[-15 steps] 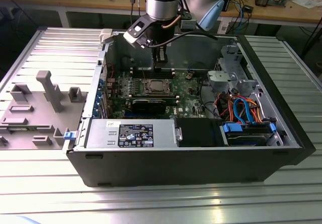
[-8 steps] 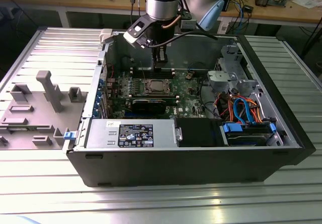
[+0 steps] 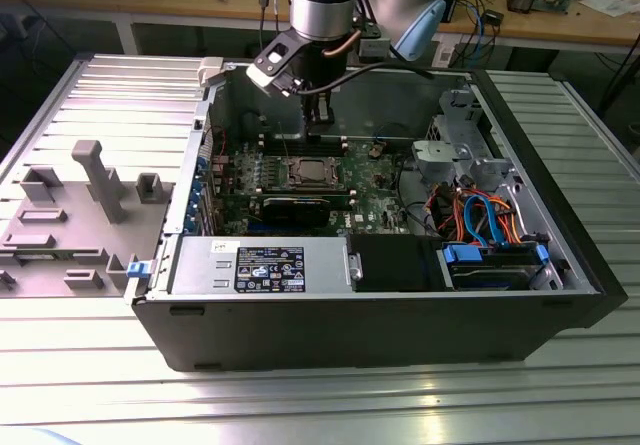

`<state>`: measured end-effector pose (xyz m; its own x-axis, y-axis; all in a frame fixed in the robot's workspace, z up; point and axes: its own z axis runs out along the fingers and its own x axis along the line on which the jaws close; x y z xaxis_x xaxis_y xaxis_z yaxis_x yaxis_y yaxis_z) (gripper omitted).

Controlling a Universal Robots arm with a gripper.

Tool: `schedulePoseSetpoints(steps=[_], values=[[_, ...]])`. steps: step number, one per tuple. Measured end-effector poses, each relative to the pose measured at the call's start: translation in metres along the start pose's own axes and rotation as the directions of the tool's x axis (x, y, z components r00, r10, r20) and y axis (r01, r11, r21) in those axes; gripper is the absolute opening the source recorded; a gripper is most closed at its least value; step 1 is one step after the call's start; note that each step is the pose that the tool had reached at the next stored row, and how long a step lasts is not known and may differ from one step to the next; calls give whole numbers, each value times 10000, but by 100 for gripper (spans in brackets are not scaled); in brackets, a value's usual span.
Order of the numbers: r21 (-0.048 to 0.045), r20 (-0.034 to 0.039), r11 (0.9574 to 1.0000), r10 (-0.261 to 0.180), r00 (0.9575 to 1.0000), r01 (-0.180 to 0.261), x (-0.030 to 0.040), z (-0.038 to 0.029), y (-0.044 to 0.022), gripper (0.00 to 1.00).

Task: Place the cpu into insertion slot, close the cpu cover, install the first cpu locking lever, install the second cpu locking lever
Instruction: 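Install the first cpu locking lever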

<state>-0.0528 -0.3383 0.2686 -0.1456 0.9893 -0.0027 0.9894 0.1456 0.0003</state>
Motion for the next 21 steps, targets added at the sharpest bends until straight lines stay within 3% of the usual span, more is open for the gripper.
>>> schedulePoseSetpoints(steps=[4, 21], values=[[0, 0, 9997, -230, 9997, 230, 0, 0, 0, 11], [0, 1, 9997, -239, 9997, 239, 0, -51, 0, 11]])
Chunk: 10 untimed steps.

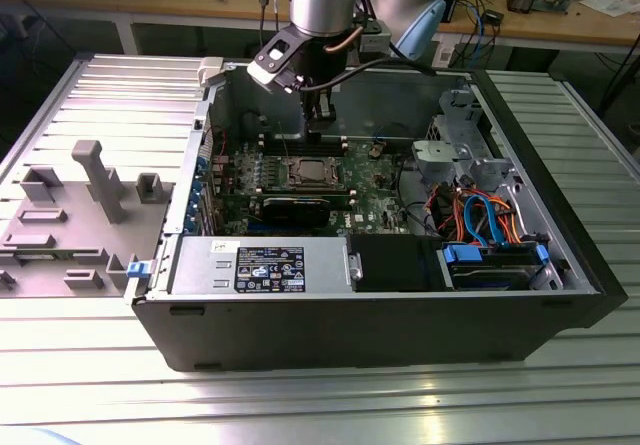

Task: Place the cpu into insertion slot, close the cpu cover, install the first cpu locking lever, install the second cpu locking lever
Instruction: 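Install the first cpu locking lever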

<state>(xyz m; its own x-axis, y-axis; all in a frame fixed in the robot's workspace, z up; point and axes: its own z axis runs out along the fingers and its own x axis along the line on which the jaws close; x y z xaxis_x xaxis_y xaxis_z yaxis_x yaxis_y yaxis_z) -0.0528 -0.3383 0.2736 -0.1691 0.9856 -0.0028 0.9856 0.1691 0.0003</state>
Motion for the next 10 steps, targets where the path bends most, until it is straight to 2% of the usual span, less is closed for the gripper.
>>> schedulePoseSetpoints(steps=[10], values=[[-14, 2, 10000, 0, 10000, 0, 0, -1, 0, 11]])
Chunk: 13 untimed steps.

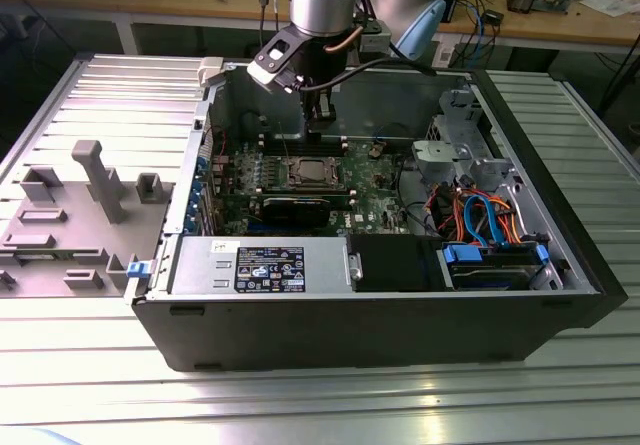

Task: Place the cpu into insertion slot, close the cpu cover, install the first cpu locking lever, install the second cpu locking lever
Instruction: 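Install the first cpu locking lever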

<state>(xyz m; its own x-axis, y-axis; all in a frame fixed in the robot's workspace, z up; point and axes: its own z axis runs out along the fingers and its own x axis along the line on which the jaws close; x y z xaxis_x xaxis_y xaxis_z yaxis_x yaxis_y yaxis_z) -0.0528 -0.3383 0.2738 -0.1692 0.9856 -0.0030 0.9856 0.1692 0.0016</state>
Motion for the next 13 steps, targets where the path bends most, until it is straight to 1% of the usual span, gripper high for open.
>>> schedulePoseSetpoints(steps=[2, 3, 11, 13], values=[[-125, 24, 9999, 1, 10000, 0, 1, 1, -5, 11], [-139, 26, 9999, 0, 10000, 0, 1, 1, -4, 11], [-147, 28, 9999, 1, 10000, 0, 1, 0, -5, 11], [-144, 31, 9999, 1, 10000, 0, 1, -13, -5, 11]])
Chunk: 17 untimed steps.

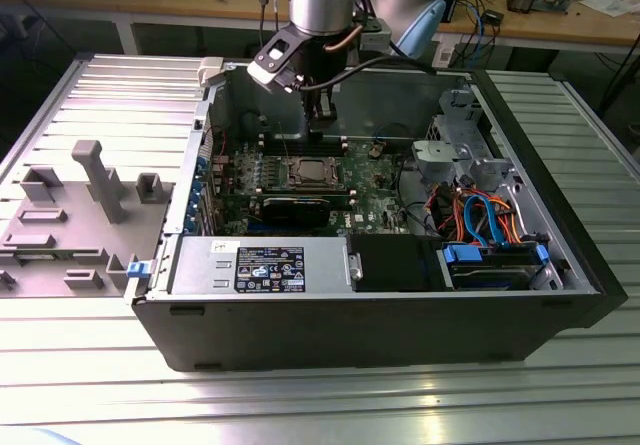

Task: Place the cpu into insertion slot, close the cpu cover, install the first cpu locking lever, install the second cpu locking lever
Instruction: 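Install the first cpu locking lever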

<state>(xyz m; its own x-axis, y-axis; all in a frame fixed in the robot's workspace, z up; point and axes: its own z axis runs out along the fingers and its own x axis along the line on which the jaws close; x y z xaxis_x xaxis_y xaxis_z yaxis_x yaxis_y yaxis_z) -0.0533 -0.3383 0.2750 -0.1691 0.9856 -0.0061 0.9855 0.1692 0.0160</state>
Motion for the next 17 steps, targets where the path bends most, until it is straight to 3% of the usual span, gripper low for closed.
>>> schedulePoseSetpoints(steps=[2, 17], values=[[-2, -2, 10000, 0, 10000, 0, 0, -28, 1, 11], [-3, -3, 10000, 0, 10000, 0, 0, -39, 1, 11]])
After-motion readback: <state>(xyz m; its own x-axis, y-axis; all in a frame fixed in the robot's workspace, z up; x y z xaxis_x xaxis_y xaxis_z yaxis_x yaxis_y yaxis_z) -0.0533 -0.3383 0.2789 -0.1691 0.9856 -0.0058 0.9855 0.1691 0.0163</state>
